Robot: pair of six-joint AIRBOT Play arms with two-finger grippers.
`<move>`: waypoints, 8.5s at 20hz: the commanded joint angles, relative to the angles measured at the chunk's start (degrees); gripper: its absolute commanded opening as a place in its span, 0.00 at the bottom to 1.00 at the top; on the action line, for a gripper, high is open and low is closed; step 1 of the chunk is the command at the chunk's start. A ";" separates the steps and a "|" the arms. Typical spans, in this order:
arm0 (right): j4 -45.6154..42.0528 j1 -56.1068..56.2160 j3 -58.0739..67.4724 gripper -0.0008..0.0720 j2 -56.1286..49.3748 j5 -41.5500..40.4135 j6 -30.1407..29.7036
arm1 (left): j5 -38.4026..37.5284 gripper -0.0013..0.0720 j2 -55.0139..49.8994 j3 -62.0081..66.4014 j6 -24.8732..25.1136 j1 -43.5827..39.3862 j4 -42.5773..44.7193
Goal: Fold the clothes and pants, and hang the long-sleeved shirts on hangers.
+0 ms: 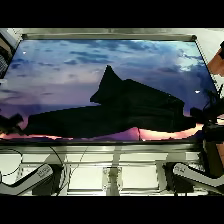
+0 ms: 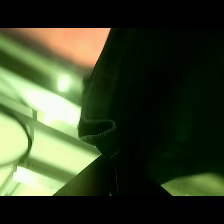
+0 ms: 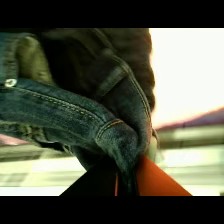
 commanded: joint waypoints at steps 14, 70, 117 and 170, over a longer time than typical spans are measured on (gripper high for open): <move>1.22 -9.70 -4.61 0.06 0.70 -2.36 1.46 | 18.75 0.70 -1.38 4.81 12.33 0.00 -22.82; 25.66 -25.57 -14.36 0.06 17.09 -21.92 -22.34 | -1.92 0.05 -3.93 8.68 47.32 19.69 -64.37; 24.59 -17.09 8.83 0.68 1.57 -14.10 -9.35 | 12.96 0.61 -45.64 48.33 7.37 -57.24 -50.01; 22.43 14.27 8.83 0.68 -1.11 -10.67 -3.21 | -14.45 0.52 -27.43 48.28 -1.90 -53.94 7.26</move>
